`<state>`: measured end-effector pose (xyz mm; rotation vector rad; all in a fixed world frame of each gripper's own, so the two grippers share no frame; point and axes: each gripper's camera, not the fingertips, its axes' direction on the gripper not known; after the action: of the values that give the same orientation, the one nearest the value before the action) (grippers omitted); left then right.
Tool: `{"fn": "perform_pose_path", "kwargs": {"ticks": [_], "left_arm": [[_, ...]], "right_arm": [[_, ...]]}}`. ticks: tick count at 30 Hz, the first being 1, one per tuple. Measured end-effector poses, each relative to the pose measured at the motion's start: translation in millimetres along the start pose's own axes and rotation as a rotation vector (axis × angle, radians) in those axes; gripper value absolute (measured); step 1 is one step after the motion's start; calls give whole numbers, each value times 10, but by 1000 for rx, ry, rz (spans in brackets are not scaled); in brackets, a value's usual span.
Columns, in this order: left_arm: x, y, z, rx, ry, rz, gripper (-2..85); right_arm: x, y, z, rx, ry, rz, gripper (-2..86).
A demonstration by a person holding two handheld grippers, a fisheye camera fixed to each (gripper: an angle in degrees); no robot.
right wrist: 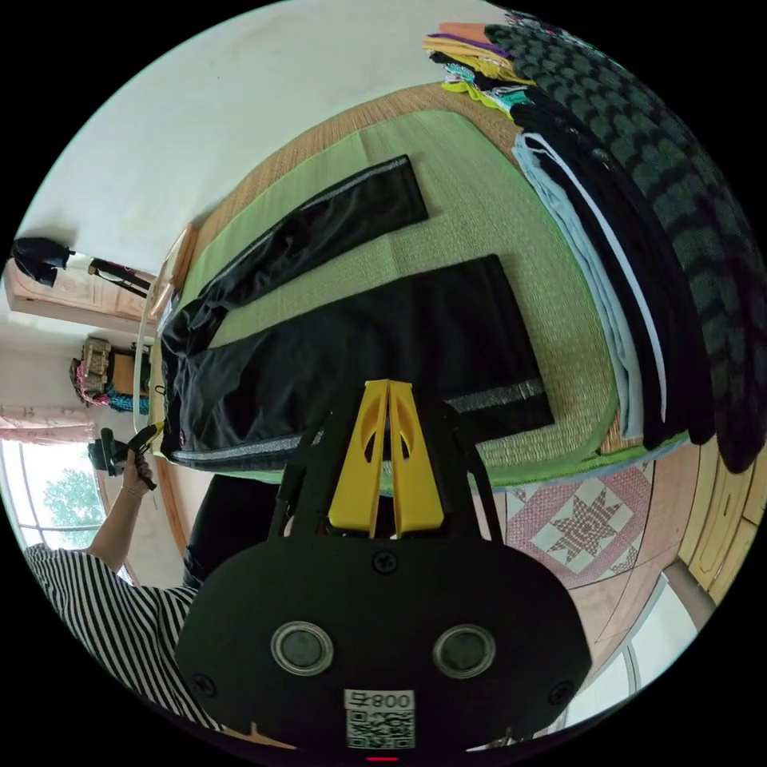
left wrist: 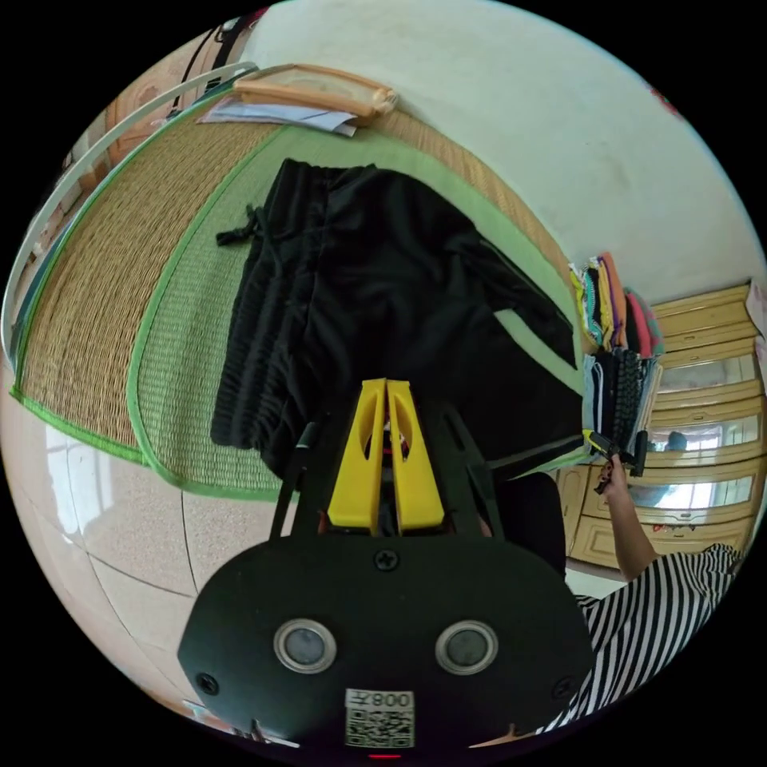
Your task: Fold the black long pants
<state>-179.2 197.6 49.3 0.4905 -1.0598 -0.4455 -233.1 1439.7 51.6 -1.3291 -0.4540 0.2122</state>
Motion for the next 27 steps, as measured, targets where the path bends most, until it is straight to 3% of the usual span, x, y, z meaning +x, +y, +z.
{"fn": "perform_pose_path", "kwargs": {"ticks": [11,16,22,27], "left_arm": [[742,-978,88,-63,46,290,25],[1114,-1308,285,-161,-63,388,17],[1229,-1249,140,-218,-54,456,5],[1264,-1101,-98,-277,-38,532,3]], "right_arm": [[-636,-1513,636,42,0,-94,44],[-1344,-2166,1147,4,13,-253,29],[-1614,-2794,1855,-60,168,-248,-2],[-1429,-3251,1980,-84,121,-213,-6]]}}
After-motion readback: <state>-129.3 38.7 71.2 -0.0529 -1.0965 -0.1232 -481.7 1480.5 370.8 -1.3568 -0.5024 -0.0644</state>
